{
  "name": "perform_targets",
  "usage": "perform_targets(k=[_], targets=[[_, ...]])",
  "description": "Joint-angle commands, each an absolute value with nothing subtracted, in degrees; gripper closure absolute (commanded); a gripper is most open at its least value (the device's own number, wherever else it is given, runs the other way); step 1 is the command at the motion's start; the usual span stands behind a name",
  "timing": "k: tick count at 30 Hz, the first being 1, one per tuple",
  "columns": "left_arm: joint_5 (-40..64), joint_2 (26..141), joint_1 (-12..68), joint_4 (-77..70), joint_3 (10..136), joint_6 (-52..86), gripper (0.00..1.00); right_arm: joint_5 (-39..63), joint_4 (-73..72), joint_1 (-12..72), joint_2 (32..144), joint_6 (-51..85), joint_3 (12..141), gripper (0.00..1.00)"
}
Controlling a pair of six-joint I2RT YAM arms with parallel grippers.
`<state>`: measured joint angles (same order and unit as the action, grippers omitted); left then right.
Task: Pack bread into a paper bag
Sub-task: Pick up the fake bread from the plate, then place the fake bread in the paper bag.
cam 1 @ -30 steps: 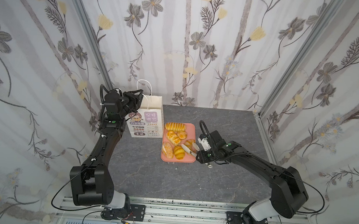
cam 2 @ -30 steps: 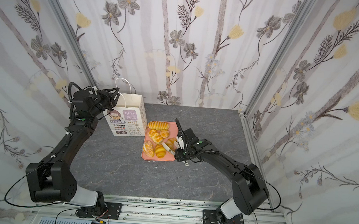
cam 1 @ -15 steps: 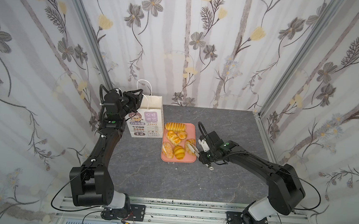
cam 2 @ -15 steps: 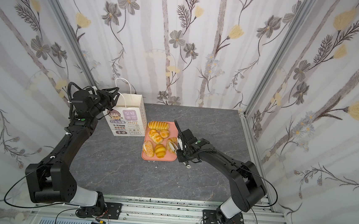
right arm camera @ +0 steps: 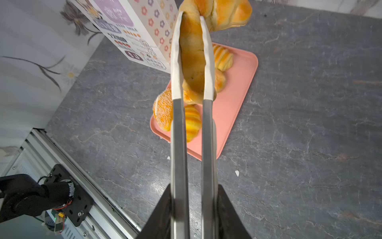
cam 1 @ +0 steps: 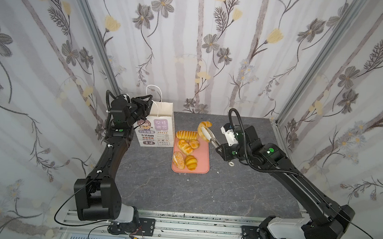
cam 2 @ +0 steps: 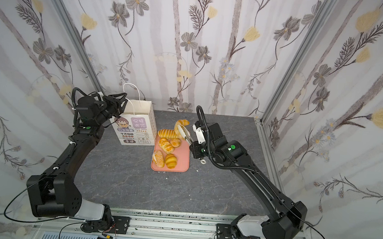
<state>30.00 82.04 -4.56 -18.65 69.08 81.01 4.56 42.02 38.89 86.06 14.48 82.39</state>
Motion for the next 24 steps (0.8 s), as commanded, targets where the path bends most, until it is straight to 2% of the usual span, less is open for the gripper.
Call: perform_targets(k=[1,9,15,24], targets=[[29.55,81.35,-4.66,-20.19,68.64,80.95,0.65,7.52,39.58,38.76,89.65,12.67,89.52,0.68],[29.11,80.27,-4.63,-19.36,68.53,80.99,0.65,15.51,39.41,38.06,107.41,13.82,111.22,0.68],[28.95,79.63,-4.64,-18.82,68.46,80.86,0.64,21.45,40.08,37.97,115.96,16.60,124.64,0.67],[28.93,79.20,-4.59,-18.87,68.12,81.04,0.64,28.31,37.18,38.59,123.58,21.80,132.50,0.67]])
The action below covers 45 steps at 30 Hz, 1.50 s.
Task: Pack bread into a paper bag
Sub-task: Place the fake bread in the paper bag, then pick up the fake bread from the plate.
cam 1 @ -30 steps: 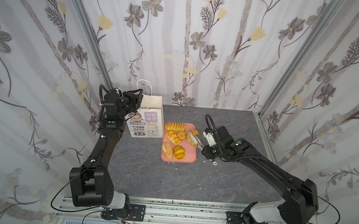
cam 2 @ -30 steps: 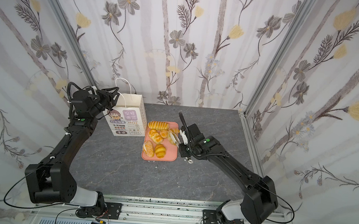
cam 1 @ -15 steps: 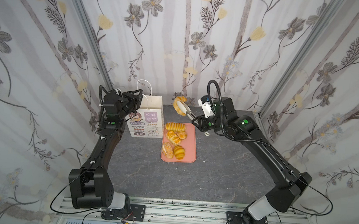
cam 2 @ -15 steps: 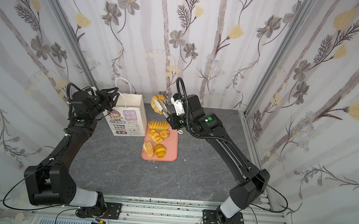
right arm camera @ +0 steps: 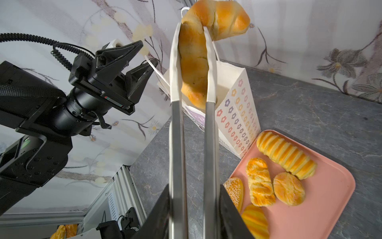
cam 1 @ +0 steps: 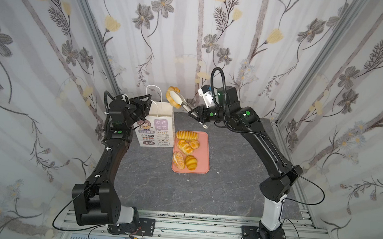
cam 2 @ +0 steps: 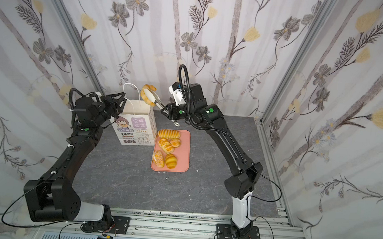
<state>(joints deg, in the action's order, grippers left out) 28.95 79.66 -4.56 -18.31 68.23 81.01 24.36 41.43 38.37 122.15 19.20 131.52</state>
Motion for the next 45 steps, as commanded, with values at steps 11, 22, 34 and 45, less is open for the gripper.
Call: perform_targets(k=[11,22,34,45], targets=[[28.99,79.13,-4.44,-18.90,68.53,81.29,0.64,30.72,34.92,39.46,129.20,25.00,136.78,0.65],[29.16,78.98,-4.48,-18.54,68.80,81.28,0.63,31.00,33.79,39.55,134.73,26.33,139.21,0.64],[29.18,79.05,-4.45,-18.28,68.90,81.13,0.63,31.02,34.44,39.38,134.68,26.21,139.31,0.52],[29.18,79.06,-4.42,-18.52,68.38,81.12,0.63,30.08,39.75,38.65,130.03,23.64,139.22,0.53]])
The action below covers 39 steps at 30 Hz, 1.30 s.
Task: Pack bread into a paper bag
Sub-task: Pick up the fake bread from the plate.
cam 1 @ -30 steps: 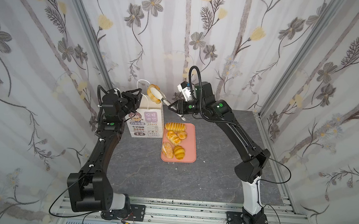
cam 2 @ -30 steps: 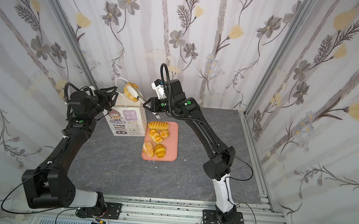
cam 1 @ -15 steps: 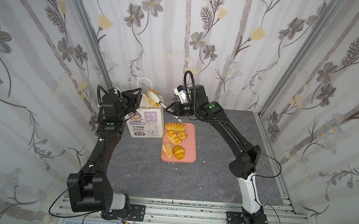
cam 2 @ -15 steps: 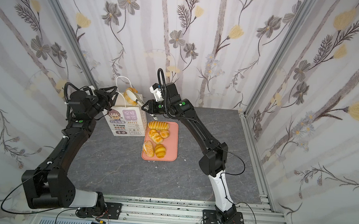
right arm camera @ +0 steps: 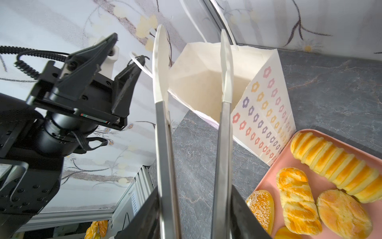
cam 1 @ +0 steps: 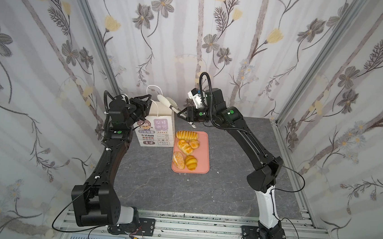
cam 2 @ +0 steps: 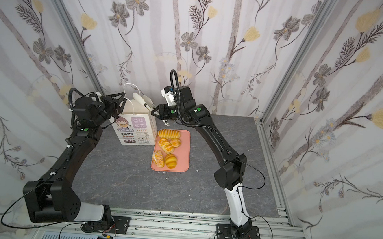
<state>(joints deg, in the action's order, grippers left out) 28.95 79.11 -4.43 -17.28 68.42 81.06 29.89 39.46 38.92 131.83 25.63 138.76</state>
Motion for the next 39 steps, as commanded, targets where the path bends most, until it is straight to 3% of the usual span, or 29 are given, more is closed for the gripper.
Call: perform_targets(k=[1,5,16,22,39], targets=[[29.18,79.09,-4.43,-18.54,68.46,81.13,0.63,30.08,40.94,38.35,129.24,23.10,139.16,0.53],[29.18,78.90,-4.44,-18.52,68.47,81.18,0.63,29.39,44.23,37.32,124.66,20.11,134.78,0.53],[28.78,78.34,-4.39,-17.90,69.03,81.50,0.63,20.52,35.36,34.90,98.87,15.63,94.18,0.55],[28.49,78.45,-4.22,-18.20,68.48,81.59,0.62,17.46,32.78,35.67,89.23,17.35,78.20,0.55],[28.75,79.26,-4.13,-19.67,67.85,82.27,0.62,12.30,28.84,40.25,86.09,20.42,60.08,0.55]])
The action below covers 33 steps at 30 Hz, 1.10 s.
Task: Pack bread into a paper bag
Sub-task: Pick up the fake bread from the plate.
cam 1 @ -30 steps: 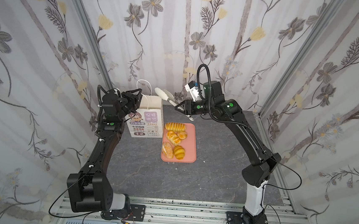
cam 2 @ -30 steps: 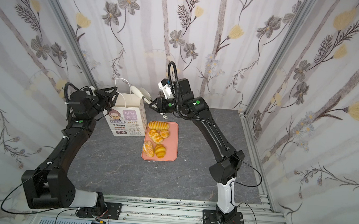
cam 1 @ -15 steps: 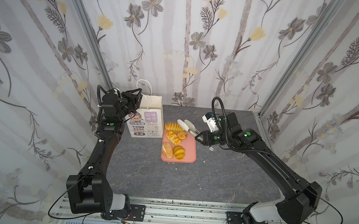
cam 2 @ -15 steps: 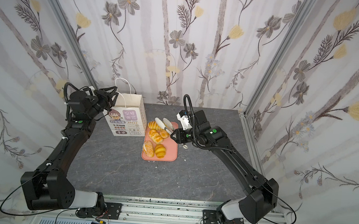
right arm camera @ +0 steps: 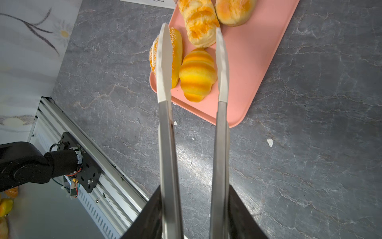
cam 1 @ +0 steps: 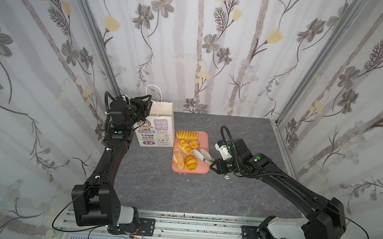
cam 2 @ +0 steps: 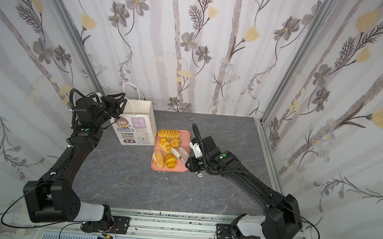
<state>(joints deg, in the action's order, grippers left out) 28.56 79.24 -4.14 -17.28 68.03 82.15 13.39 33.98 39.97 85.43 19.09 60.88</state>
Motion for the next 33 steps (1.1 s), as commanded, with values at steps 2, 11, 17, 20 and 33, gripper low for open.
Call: perform_targets(k=[2,11,17,20,33], targets=[[28.83,79.29,-4.13,-19.64,67.82,82.27,0.62,12.15,28.50,40.75,87.29,20.57,59.86,0.55],[29.06,79.28,-4.12,-19.56,67.77,82.22,0.62,11.86,27.43,42.58,91.27,20.65,61.32,0.55],[29.08,79.44,-4.07,-19.51,67.76,82.22,0.62,12.08,28.05,43.19,94.38,20.35,62.58,0.54],[29.00,79.54,-4.09,-19.52,67.88,82.22,0.62,11.73,28.08,43.89,94.87,20.22,62.82,0.53],[29.23,79.89,-4.02,-19.91,67.81,82.26,0.62,7.90,29.57,44.65,97.33,18.96,63.37,0.51]])
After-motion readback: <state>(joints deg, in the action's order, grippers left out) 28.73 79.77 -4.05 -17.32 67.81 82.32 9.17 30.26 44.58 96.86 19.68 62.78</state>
